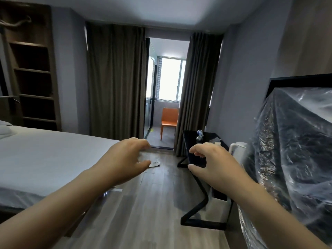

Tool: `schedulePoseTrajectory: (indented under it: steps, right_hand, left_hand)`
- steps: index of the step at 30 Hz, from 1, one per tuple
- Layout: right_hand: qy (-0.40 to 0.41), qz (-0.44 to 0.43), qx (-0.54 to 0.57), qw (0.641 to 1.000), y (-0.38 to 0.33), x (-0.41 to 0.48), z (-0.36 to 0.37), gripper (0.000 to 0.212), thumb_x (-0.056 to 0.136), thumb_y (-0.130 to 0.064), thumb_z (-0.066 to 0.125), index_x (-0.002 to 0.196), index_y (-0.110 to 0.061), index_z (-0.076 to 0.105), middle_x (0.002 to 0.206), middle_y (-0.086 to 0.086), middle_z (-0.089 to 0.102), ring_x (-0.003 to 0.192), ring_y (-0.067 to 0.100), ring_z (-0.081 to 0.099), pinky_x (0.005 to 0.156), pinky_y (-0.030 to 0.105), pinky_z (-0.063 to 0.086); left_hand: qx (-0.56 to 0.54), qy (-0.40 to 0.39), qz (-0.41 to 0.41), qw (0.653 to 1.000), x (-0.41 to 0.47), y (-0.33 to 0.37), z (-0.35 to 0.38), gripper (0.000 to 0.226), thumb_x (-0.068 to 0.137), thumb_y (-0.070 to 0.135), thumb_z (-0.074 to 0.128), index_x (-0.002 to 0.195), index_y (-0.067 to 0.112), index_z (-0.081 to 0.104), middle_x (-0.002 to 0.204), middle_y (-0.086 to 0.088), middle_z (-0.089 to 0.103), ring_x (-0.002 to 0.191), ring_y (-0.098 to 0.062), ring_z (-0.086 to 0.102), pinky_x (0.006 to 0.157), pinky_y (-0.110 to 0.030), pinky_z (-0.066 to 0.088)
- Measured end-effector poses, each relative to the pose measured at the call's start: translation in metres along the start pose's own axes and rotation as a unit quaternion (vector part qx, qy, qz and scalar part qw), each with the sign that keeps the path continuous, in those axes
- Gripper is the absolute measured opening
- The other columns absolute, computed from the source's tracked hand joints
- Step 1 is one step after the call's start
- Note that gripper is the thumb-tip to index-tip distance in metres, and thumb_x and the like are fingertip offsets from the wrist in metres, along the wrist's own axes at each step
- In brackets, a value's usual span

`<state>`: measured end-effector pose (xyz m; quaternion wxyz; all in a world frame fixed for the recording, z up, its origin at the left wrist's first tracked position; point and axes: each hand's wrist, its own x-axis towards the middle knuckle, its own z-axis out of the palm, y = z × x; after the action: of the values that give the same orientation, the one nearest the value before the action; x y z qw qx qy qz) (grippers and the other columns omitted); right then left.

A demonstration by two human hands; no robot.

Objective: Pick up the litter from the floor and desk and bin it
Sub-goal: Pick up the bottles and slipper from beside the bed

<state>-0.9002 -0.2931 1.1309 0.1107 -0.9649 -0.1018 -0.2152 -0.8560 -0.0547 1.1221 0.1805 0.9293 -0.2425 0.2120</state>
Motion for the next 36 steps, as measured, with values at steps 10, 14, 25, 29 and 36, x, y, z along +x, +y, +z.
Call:
schedulePoseTrajectory:
  steps: [10, 14, 25, 29, 36]
  right_hand:
    - [-0.049, -0.019, 0.017, 0.998, 0.027, 0.137, 0.109, 0.043, 0.086, -0.040, 0.063, 0.127, -0.030, 0.055, 0.120, -0.012, 0.056, 0.109, 0.004, 0.053, 0.089, 0.019, 0.044]
    - [-0.054, -0.025, 0.039, 0.997, 0.050, 0.201, 0.156, 0.042, 0.086, -0.039, 0.062, 0.126, -0.029, 0.055, 0.119, -0.012, 0.056, 0.109, 0.004, 0.053, 0.090, 0.020, 0.044]
    - [-0.122, -0.022, 0.051, 0.991, 0.112, 0.373, 0.272, 0.042, 0.083, -0.037, 0.062, 0.124, -0.030, 0.056, 0.112, -0.013, 0.055, 0.106, 0.006, 0.053, 0.086, 0.022, 0.044]
    - [-0.138, -0.022, 0.052, 0.989, 0.120, 0.427, 0.320, 0.043, 0.082, -0.035, 0.062, 0.124, -0.029, 0.057, 0.114, -0.013, 0.056, 0.108, 0.005, 0.053, 0.086, 0.021, 0.043]
    - [-0.169, 0.004, 0.061, 0.984, 0.120, 0.536, 0.416, 0.043, 0.083, -0.037, 0.062, 0.125, -0.030, 0.056, 0.116, -0.011, 0.056, 0.108, 0.006, 0.053, 0.090, 0.026, 0.045]
  left_hand:
    - [0.013, -0.041, -0.047, 0.998, 0.095, -0.111, 0.072, 0.037, 0.086, 0.038, 0.063, 0.121, 0.026, 0.059, 0.118, 0.008, 0.061, 0.107, -0.012, 0.055, 0.087, -0.023, 0.045]
    - [0.021, -0.046, -0.065, 0.997, 0.150, -0.151, 0.103, 0.035, 0.085, 0.038, 0.064, 0.117, 0.023, 0.061, 0.114, 0.005, 0.063, 0.105, -0.015, 0.057, 0.088, -0.030, 0.046]
    - [0.018, -0.106, -0.144, 0.984, 0.281, -0.274, 0.195, 0.029, 0.084, 0.033, 0.065, 0.104, 0.012, 0.064, 0.102, -0.005, 0.067, 0.093, -0.021, 0.061, 0.081, -0.034, 0.049]
    - [0.002, -0.106, -0.152, 0.983, 0.321, -0.326, 0.222, 0.027, 0.084, 0.033, 0.065, 0.108, 0.019, 0.065, 0.104, 0.001, 0.067, 0.093, -0.017, 0.061, 0.083, -0.033, 0.052]
    - [-0.015, -0.132, -0.171, 0.976, 0.394, -0.451, 0.278, 0.029, 0.085, 0.035, 0.064, 0.109, 0.019, 0.064, 0.107, 0.001, 0.066, 0.095, -0.015, 0.059, 0.084, -0.035, 0.050]
